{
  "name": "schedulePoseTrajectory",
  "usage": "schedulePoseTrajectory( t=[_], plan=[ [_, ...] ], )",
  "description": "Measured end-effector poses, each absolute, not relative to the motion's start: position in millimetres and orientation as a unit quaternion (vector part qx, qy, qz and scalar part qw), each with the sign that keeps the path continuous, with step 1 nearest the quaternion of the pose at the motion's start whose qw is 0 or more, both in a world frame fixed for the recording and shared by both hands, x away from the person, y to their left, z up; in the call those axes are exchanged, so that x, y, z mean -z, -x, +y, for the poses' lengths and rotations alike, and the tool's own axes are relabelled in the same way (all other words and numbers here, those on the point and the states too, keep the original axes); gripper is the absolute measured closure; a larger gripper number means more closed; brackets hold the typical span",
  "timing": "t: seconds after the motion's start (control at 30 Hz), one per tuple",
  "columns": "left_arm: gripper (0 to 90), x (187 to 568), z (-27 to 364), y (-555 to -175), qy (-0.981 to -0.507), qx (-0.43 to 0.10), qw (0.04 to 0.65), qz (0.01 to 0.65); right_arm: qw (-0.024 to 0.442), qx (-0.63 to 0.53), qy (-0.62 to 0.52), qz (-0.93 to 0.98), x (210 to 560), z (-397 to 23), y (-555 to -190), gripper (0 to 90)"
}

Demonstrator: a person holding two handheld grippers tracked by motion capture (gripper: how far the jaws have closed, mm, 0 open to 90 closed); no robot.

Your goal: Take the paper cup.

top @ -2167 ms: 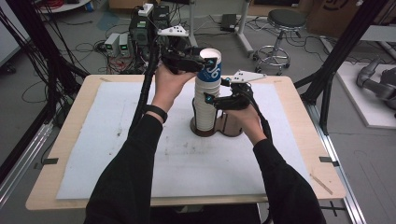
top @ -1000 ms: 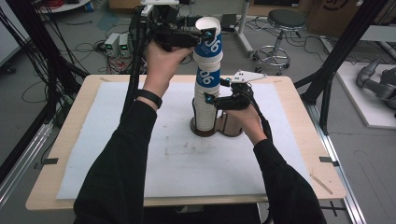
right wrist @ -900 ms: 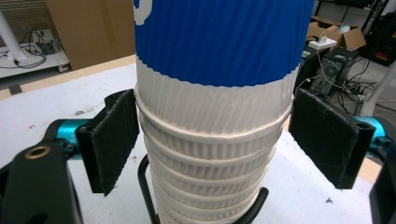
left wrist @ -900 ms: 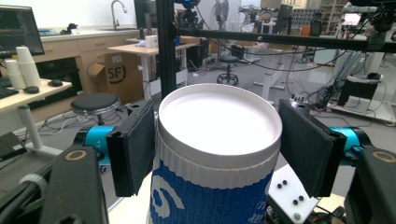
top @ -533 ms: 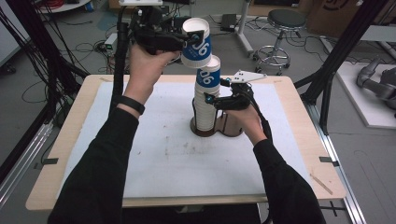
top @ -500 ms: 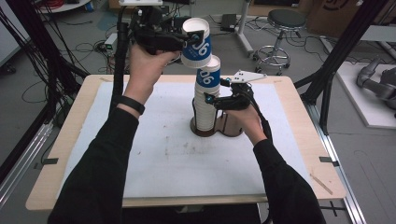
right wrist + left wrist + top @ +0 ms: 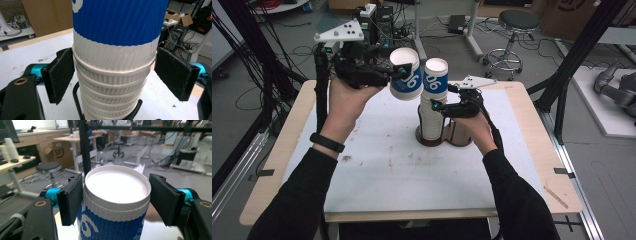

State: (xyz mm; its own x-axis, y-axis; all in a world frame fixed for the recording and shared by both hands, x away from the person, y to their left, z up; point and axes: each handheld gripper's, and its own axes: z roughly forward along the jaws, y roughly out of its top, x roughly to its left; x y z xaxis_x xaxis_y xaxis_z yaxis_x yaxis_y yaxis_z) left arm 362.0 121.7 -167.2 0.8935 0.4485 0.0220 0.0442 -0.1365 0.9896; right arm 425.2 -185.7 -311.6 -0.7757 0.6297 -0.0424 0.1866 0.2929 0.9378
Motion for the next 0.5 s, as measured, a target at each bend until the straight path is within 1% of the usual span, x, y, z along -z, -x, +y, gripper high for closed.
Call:
schedulePoseTrajectory(
  t=[0.03,0.13,0.17,0.2,0.43,0.5],
  plan=[
    [29.7,173,123,-358,-0.736,-0.151,0.639,0.168,0.208,-0.534,-0.262,0.777,312,-185,-425,17.1],
    [29.7,186,126,-349,-0.741,-0.149,0.633,0.167,0.207,-0.532,-0.262,0.778,312,-185,-425,17.1],
    [29.7,196,127,-343,-0.745,-0.146,0.628,0.169,0.208,-0.532,-0.262,0.778,312,-185,-425,17.1],
    [29.7,196,127,-343,-0.745,-0.146,0.628,0.169,0.208,-0.532,-0.262,0.778,312,-185,-425,17.1],
    [29.7,236,134,-327,-0.753,-0.142,0.619,0.174,0.207,-0.531,-0.264,0.778,312,-185,-425,17.2],
    [29.7,241,135,-326,-0.753,-0.140,0.619,0.175,0.207,-0.531,-0.264,0.778,312,-185,-425,17.2]
  ],
)
